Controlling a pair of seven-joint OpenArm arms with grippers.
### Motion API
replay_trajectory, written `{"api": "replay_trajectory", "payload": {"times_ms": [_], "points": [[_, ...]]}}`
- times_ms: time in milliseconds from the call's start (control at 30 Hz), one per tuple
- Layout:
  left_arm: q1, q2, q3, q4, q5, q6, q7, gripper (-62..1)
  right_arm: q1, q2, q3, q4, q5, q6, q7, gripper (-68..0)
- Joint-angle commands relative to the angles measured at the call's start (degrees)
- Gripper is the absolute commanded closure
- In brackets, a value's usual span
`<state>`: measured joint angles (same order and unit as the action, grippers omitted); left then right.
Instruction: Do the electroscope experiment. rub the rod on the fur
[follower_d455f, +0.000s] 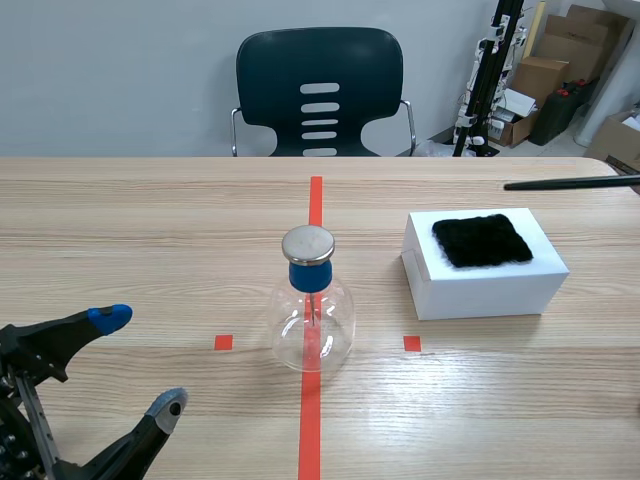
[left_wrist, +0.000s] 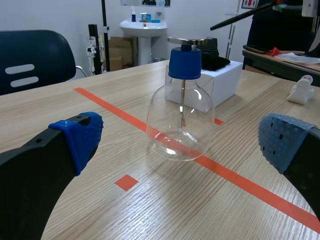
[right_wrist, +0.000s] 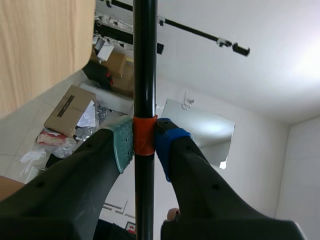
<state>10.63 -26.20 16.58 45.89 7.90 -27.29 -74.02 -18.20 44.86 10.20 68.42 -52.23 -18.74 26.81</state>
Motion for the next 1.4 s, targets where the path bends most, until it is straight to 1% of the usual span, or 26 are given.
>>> {"api": "replay_trajectory", "payload": {"times_ms": [0, 300, 500, 667, 867, 1167, 1267, 1367], "points": [[-0.2, -0.5, -0.4, 1.1, -0.6, -0.3, -1.0, -62.3, 1.7, 0.7, -0.4, -0.2, -0.3, -0.6, -0.3, -0.4], [-0.2, -0.5, -0.4, 1.1, -0.6, -0.3, -1.0, -62.3, 5.9, 0.5, -5.0, -4.6, -4.3, 0.1, 0.1, -0.4], [-0.2, -0.5, -0.4, 1.1, -0.6, -0.3, -1.0, -62.3, 6.6, 0.5, -6.2, -6.0, -6.1, 0.4, 0.1, -0.4], [-0.2, -0.5, -0.4, 1.1, -0.6, -0.3, -1.0, -62.3, 6.7, 0.4, -6.2, -6.0, -6.5, 0.4, -0.5, -0.4], [-0.2, -0.5, -0.4, 1.1, -0.6, -0.3, -1.0, -62.3, 7.9, -1.9, -6.5, -6.0, -7.2, 0.8, -0.5, -0.4], [-0.2, -0.5, -0.4, 1.1, -0.6, -0.3, -1.0, -62.3, 10.5, -3.9, -11.1, -5.8, -7.6, 0.8, -1.7, -0.4], [-0.2, -0.5, -0.4, 1.1, -0.6, -0.3, -1.0, -62.3, 10.5, -3.7, -11.5, -5.9, -7.6, 0.8, -2.8, -0.4], [-0.2, -0.5, -0.4, 1.1, -0.6, -0.3, -1.0, -62.3, 9.6, -1.9, -11.5, -6.0, -6.3, 0.8, -4.0, -0.4]]}}
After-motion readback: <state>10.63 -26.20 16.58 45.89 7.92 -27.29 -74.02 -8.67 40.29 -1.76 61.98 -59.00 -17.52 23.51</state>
